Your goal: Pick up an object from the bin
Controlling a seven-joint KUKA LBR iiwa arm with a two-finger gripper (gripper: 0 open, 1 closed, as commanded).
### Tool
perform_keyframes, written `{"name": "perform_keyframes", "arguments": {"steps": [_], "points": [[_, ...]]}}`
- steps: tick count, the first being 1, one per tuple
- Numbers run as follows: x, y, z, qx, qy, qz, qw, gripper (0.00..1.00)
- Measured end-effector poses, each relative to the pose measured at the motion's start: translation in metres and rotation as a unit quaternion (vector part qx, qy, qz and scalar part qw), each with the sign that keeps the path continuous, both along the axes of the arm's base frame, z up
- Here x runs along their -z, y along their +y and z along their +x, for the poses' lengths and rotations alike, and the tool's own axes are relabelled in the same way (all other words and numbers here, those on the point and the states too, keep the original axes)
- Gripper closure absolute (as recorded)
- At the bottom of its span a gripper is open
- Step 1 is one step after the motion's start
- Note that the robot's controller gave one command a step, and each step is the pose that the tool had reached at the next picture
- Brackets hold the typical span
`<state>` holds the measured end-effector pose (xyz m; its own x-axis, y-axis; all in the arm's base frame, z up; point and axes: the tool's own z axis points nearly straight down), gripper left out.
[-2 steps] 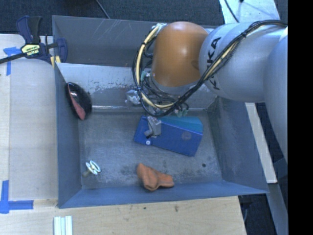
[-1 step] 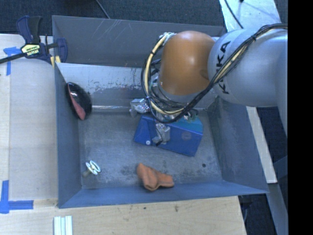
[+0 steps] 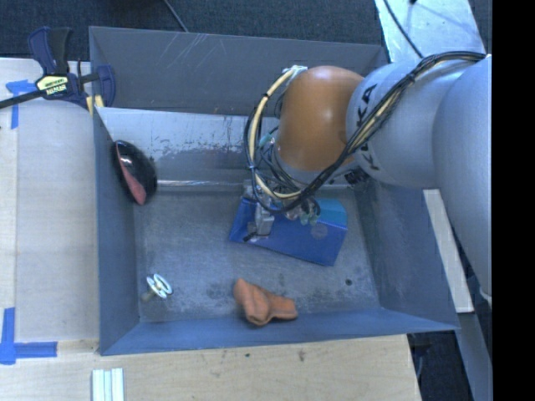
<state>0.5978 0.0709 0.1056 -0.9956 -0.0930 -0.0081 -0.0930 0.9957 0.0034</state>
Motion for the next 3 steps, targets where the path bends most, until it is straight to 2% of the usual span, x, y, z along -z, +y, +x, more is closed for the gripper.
{"name": "perform_keyframes", "arguments": {"steps": [2, 3], "points": [[-0.004, 0.0, -0.002, 0.0, 0.0015, 0.0, 1.0, 1.0], [-0.091, 0.061, -0.059, -0.065, 0.0021, -0.002, 0.9979, 1.0]]}}
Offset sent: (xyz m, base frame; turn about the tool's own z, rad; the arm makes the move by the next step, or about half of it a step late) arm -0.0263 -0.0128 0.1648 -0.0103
